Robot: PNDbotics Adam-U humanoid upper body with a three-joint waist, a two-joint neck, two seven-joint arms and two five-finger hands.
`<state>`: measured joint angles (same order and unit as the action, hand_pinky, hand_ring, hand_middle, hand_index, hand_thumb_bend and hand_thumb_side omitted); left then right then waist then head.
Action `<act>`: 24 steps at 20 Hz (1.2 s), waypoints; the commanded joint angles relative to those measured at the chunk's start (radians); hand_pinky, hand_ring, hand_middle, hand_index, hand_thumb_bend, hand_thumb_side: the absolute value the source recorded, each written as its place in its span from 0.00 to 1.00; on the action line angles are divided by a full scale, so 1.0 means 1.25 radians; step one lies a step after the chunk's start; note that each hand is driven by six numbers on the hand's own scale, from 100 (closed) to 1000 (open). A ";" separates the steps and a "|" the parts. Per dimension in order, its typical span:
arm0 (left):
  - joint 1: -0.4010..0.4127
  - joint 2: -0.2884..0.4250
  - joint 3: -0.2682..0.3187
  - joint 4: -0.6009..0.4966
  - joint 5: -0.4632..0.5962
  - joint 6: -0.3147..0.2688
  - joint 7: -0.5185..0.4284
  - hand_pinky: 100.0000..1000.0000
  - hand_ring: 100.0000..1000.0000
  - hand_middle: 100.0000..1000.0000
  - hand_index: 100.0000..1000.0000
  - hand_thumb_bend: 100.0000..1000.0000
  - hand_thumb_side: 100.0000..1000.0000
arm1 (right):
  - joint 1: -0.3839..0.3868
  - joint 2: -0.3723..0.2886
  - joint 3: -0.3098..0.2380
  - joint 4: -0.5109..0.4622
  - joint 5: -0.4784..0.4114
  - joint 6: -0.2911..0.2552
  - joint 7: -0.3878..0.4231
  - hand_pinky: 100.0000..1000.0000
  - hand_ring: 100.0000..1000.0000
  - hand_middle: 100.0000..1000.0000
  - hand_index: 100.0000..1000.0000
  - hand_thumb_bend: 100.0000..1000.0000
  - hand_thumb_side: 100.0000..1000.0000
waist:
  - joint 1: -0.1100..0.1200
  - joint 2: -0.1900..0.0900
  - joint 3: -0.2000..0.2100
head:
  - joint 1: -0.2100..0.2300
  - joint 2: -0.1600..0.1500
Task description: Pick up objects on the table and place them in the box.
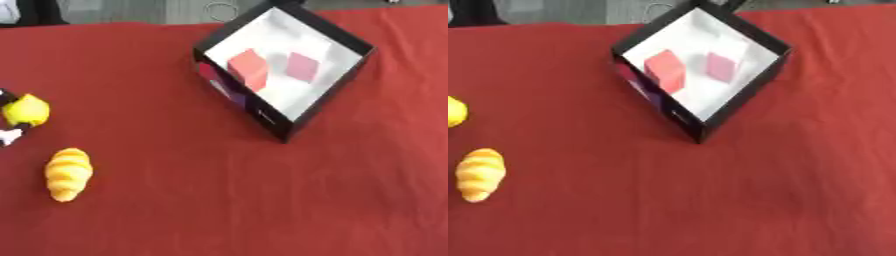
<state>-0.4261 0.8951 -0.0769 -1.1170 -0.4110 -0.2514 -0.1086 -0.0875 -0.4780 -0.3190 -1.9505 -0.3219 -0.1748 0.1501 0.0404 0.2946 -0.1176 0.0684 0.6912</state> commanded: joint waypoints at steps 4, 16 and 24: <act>-0.004 0.038 0.018 -0.072 0.058 -0.008 0.010 0.61 0.50 0.37 0.57 0.00 0.00 | -0.002 -0.015 -0.006 -0.007 -0.002 -0.001 0.001 0.89 0.82 0.78 0.89 0.00 0.64 | -0.005 -0.006 0.004 | -0.006 -0.003; -0.040 0.096 0.026 -0.376 0.160 -0.022 0.019 0.61 0.50 0.36 0.57 0.00 0.00 | 0.005 -0.031 -0.009 -0.008 -0.014 0.000 -0.004 0.89 0.82 0.78 0.89 0.00 0.63 | 0.002 -0.023 0.017 | -0.004 0.008; -0.391 -0.081 -0.113 -0.408 0.219 -0.055 -0.169 0.62 0.52 0.38 0.58 0.05 0.00 | 0.001 -0.057 -0.010 -0.019 -0.074 0.006 -0.025 0.89 0.83 0.79 0.89 0.00 0.59 | -0.003 -0.056 0.022 | -0.054 0.023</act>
<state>-0.8883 0.8180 -0.2002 -1.6319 -0.1471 -0.3123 -0.2783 -0.0802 -0.5102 -0.3202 -1.9524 -0.3963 -0.1686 0.1250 0.0405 0.2607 -0.0900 0.0095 0.7183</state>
